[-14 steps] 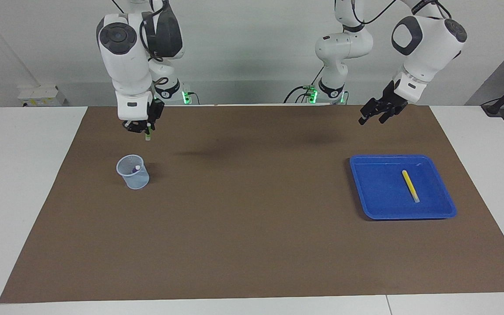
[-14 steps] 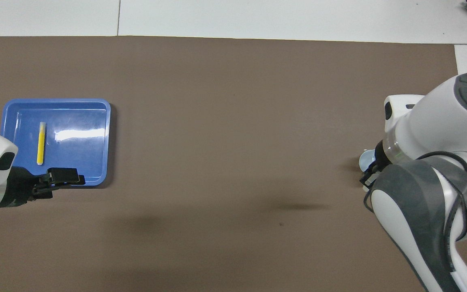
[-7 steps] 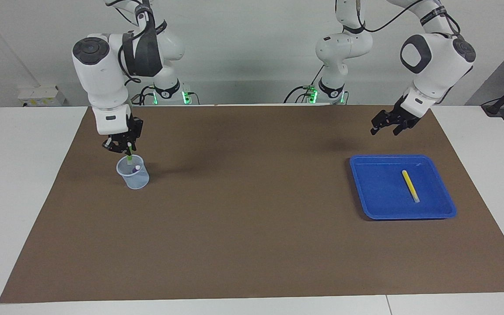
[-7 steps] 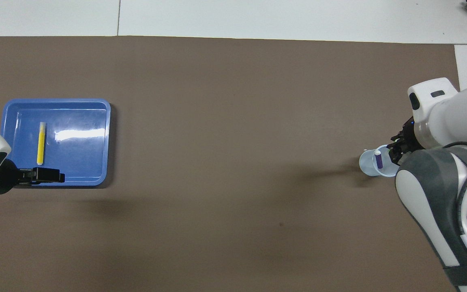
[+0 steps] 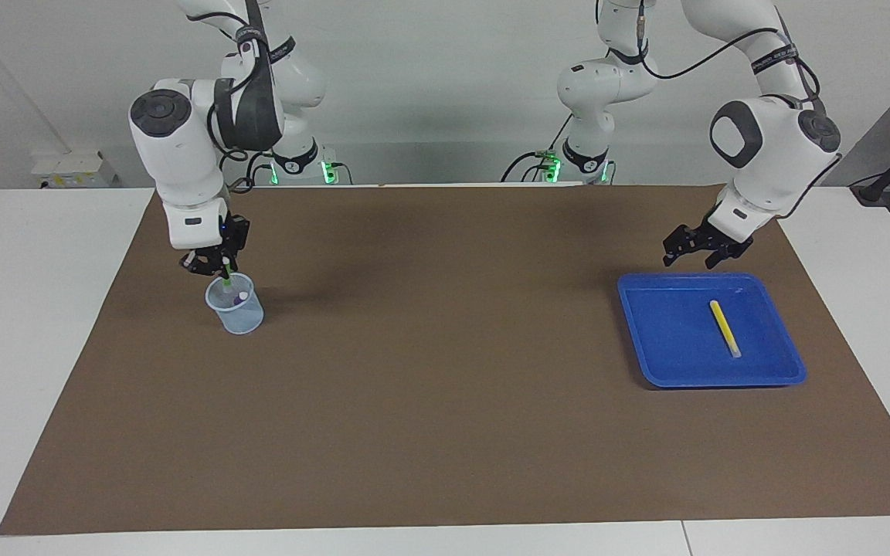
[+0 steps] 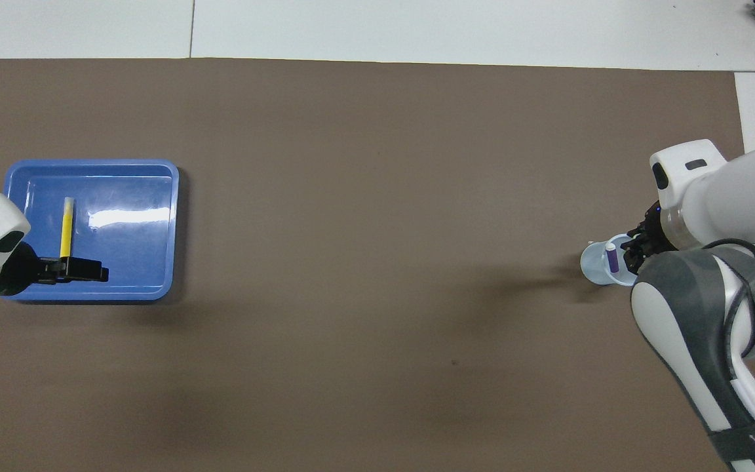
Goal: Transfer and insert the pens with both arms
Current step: 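Insert the green pen into the cup while the left gripper reaches the yellow pen, then grasp the yellow pen with the left gripper while the right gripper returns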
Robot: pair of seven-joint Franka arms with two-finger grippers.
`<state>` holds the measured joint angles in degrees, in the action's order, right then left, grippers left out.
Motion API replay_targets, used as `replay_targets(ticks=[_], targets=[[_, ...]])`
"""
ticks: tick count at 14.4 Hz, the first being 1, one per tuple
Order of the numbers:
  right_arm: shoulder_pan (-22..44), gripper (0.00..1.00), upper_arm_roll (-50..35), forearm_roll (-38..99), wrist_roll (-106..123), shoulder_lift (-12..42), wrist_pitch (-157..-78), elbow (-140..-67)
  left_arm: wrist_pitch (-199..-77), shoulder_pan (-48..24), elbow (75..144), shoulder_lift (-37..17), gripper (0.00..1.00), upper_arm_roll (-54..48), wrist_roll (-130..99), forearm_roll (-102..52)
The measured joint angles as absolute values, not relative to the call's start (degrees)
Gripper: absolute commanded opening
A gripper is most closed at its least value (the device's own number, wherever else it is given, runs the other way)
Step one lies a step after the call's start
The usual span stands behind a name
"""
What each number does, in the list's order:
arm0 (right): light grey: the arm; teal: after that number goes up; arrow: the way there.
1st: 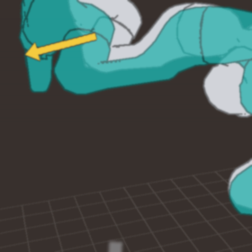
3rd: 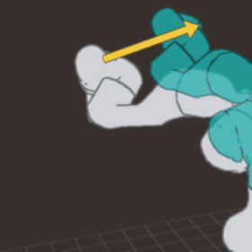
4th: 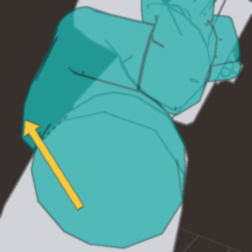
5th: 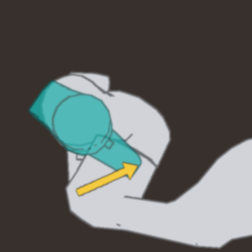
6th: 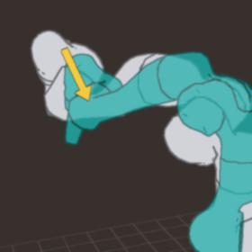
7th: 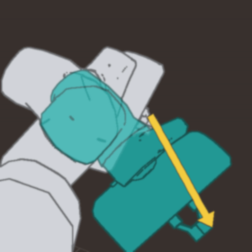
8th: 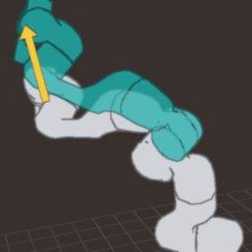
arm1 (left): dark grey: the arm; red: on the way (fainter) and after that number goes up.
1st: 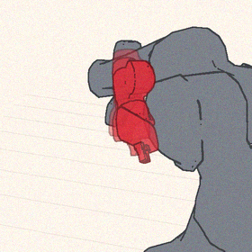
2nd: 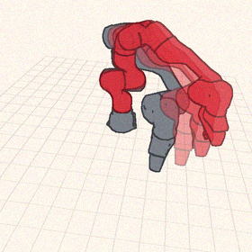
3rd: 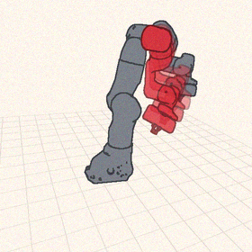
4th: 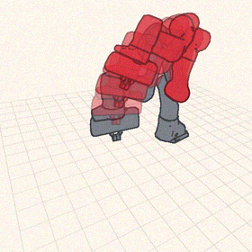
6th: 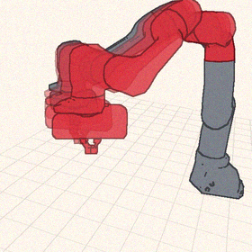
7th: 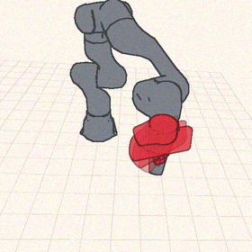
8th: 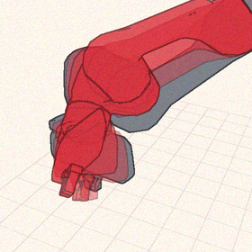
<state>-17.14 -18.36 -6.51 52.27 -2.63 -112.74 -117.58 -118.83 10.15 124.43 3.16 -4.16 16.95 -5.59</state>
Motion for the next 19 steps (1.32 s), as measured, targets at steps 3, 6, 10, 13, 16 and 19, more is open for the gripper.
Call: replay_targets(ticks=[3, 6, 10, 13, 16, 19], targets=[[-17.28, 1.00, -18.35, -5.90, 52.27, -2.85, -112.90, -118.23, -119.62, 10.15, 123.91, 2.78, 1.00, -4.20, 19.42, -4.12], [-17.17, 1.00, -18.47, -4.30, 52.27, -3.32, -112.87, -118.23, -120.62, 10.41, 123.91, 1.60, 1.00, -4.03, 19.83, -3.69], [-16.70, 1.00, -19.11, 2.72, 50.57, -4.01, -110.03, -116.37, -124.61, 12.45, 123.92, -1.40, 0.97, -3.99, 23.29, -3.64], [-14.88, 1.00, -19.18, 10.02, 39.59, -4.07, -107.68, -115.67, -128.34, 13.72, 123.93, -3.74, 0.93, -3.95, 24.35, -3.64], [-10.14, 1.00, -19.34, 15.08, 24.17, -4.07, -107.60, -115.21, -130.64, 15.83, 122.96, -6.63, 0.97, -3.93, 26.71, -3.61], [-5.86, 1.00, -19.50, 18.67, 8.91, -4.08, -107.77, -114.63, -130.87, 16.92, 119.41, -10.18, 0.97, -3.91, 28.85, -3.61]])
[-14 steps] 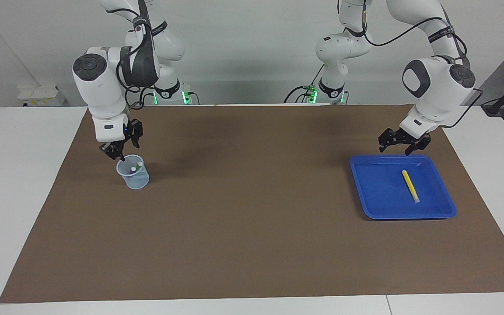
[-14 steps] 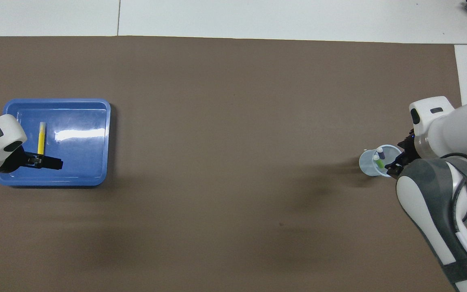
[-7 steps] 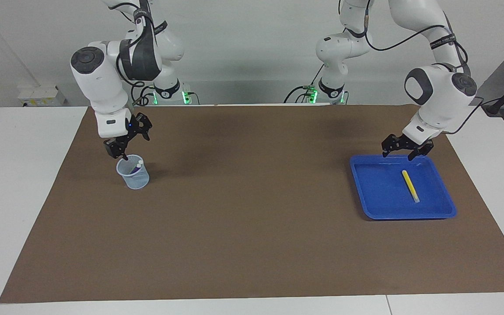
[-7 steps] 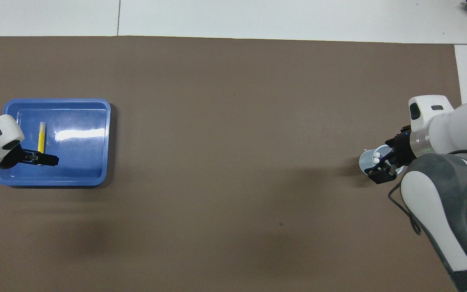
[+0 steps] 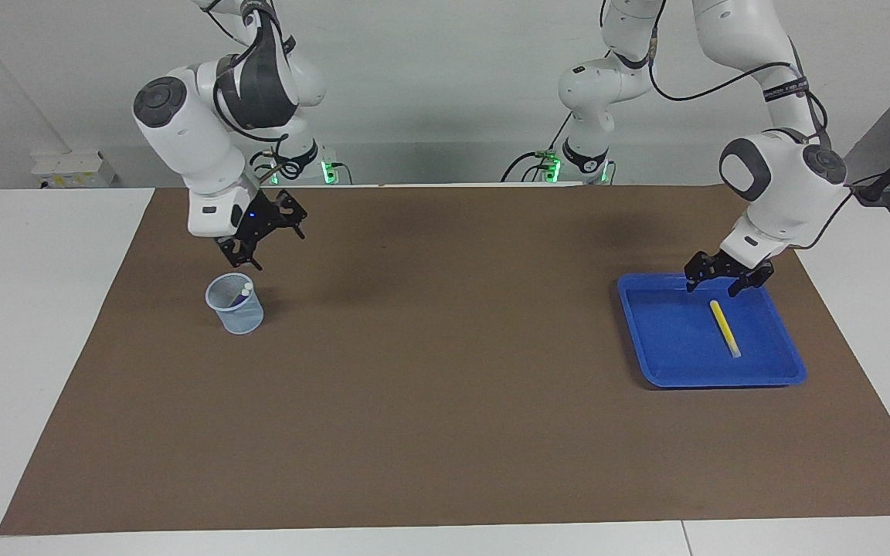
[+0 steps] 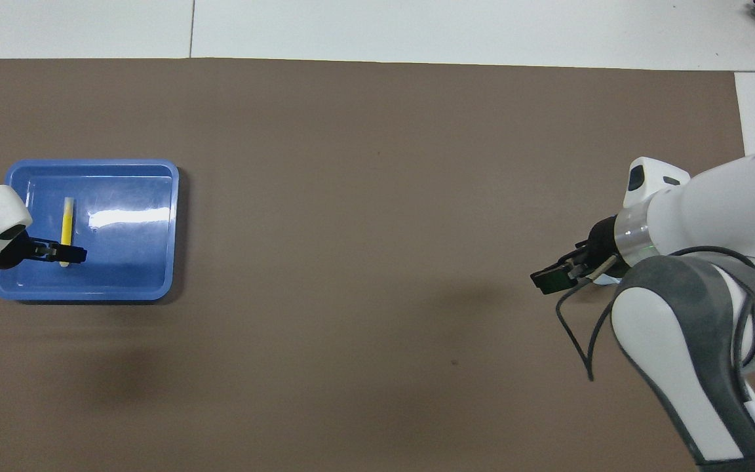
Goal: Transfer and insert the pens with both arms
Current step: 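Grasp the yellow pen with the left gripper while the right gripper returns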
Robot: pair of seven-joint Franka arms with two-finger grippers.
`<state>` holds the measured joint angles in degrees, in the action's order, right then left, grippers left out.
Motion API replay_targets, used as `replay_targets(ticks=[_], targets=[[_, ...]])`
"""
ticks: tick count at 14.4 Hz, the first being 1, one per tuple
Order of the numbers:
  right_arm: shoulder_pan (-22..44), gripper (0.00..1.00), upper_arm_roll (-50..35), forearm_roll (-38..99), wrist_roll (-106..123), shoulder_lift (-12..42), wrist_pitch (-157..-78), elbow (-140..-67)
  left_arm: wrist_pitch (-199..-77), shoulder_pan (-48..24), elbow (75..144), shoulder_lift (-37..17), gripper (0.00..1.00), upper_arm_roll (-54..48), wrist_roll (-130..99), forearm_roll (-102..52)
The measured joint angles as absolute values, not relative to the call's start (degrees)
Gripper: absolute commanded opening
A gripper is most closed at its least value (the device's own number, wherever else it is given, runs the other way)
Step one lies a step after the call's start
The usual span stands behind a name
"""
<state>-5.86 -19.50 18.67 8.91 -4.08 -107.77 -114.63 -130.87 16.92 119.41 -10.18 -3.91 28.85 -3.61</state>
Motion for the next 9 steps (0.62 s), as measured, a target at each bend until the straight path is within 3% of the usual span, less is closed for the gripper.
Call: replay_targets(ticks=[6, 9], targets=[[0.83, 1.00, -19.58, 21.43, -11.65, -4.08, -111.18, -114.42, -133.04, 16.92, 114.11, -17.28, 0.98, -4.15, 29.35, -3.60], [2.61, 1.00, -19.59, 24.23, -19.54, -4.08, -112.91, -114.41, -134.26, 16.92, 114.10, -18.15, 0.80, -4.16, 29.38, -3.60]])
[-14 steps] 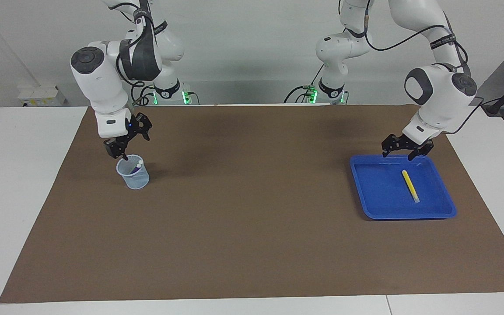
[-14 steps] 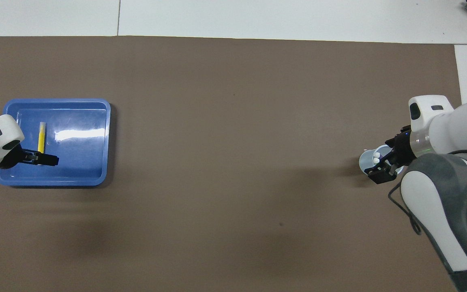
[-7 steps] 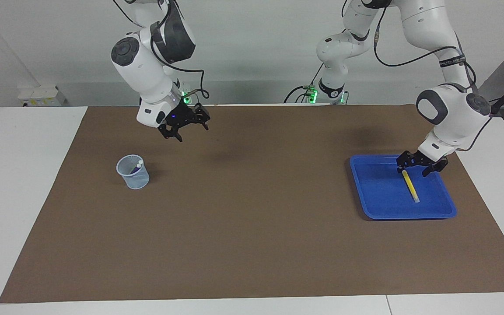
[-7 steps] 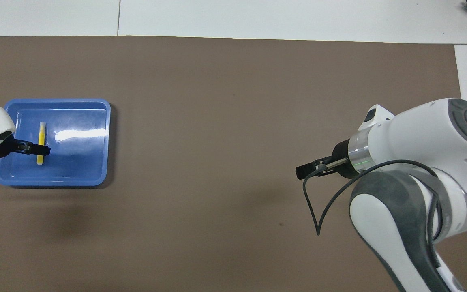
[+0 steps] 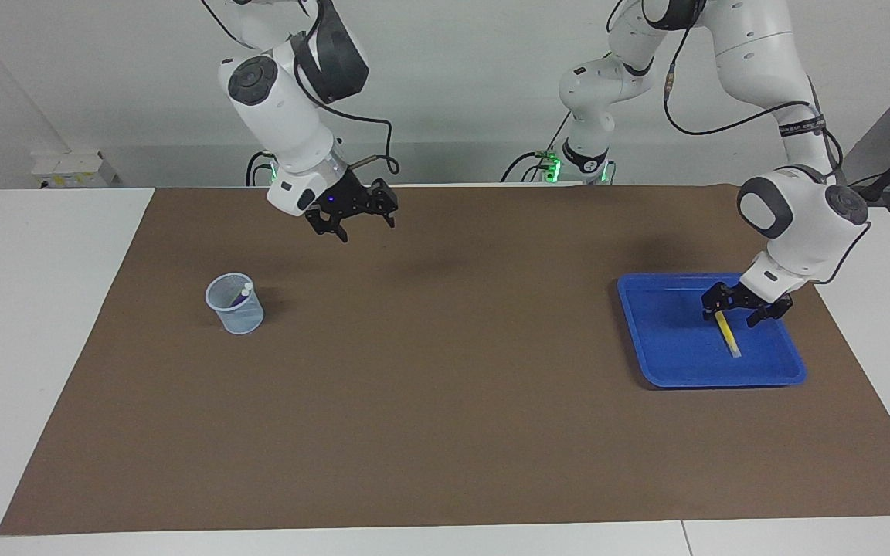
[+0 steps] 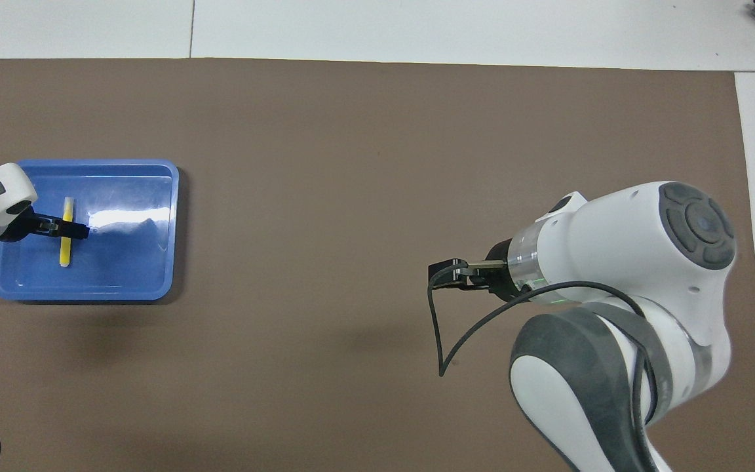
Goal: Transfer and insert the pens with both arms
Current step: 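Grasp the yellow pen with the left gripper while the right gripper returns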
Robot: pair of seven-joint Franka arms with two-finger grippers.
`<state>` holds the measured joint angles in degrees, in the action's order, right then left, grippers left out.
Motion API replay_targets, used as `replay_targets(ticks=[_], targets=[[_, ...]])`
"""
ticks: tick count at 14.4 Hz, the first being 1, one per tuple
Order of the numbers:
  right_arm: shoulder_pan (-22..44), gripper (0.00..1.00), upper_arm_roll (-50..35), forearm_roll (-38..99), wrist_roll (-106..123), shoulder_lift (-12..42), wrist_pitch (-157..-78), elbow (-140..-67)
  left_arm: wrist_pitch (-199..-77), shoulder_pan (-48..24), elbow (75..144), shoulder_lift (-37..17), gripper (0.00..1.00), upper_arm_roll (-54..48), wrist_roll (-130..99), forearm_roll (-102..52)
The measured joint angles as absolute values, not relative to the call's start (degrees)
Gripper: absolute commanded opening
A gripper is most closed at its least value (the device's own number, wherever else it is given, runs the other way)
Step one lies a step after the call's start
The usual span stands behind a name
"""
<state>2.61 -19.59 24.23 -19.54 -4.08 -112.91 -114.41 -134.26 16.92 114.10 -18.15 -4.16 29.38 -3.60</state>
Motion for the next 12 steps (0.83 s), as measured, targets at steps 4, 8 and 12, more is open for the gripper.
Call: replay_targets(ticks=[4, 8, 12], targets=[[3.37, 1.00, -19.58, 29.01, -27.52, -4.07, -114.73, -114.42, -135.42, 16.92, 114.15, -19.21, 0.41, -4.16, 29.41, -3.60], [7.76, 1.00, -19.62, 30.88, -40.93, -4.02, -122.00, -114.75, -136.25, 16.90, 114.43, -18.98, 0.00, -4.35, 29.44, -3.58], [10.89, 1.00, -19.66, 32.60, -51.29, -3.99, -126.64, -115.32, -136.50, 16.91, 114.44, -18.88, 0.00, -4.39, 29.44, -3.58]])
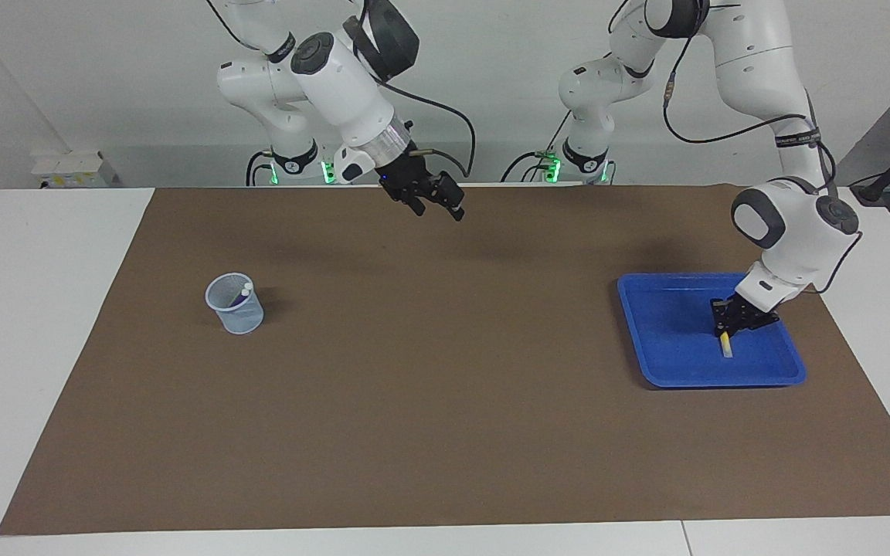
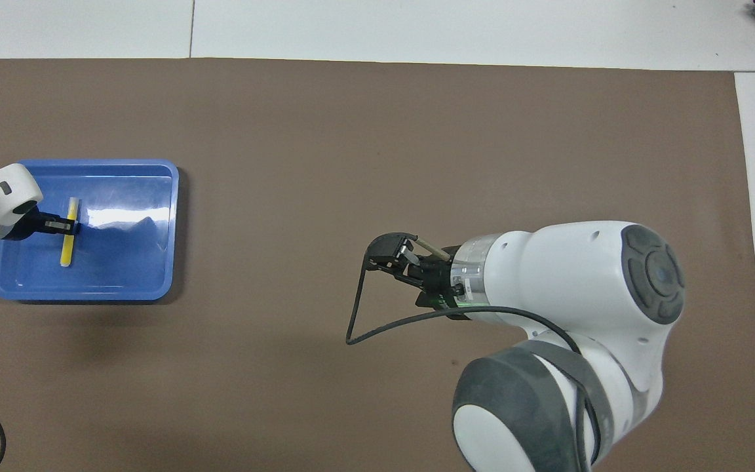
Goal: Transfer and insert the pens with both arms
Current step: 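Grasp the yellow pen with the left gripper while the right gripper returns, then lift the yellow pen toward the right gripper while it reaches over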
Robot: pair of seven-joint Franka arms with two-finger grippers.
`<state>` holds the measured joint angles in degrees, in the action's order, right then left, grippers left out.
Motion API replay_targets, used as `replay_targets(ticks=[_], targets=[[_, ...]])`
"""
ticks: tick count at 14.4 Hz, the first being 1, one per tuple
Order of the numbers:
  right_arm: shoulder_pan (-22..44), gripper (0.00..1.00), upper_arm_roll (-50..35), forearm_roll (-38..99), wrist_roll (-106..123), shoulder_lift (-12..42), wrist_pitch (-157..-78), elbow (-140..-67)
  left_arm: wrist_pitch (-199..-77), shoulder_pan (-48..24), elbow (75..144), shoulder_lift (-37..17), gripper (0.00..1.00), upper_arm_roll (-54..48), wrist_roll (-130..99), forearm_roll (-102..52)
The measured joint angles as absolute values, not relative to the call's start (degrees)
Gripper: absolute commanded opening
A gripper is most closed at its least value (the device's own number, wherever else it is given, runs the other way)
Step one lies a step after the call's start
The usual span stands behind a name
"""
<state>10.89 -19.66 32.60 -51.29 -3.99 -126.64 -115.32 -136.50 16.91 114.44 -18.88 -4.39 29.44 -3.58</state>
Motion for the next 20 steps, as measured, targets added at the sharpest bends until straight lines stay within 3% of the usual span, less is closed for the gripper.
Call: replay_targets(ticks=[5, 9, 20], targets=[[11.61, 1.00, -19.65, 35.26, -56.59, -3.88, -130.63, -115.68, -136.04, 16.91, 114.30, -18.89, 0.00, -4.37, 29.28, -3.58], [12.29, 1.00, -19.65, 37.07, -57.91, -3.33, -133.78, -115.90, -129.05, 16.75, 112.51, -17.70, 0.00, -4.53, 25.55, -3.58], [12.45, 1.00, -19.65, 37.07, -57.98, -2.97, -133.93, -116.31, -111.26, 13.30, 111.23, -6.60, 0.00, -5.72, -2.48, -9.09]])
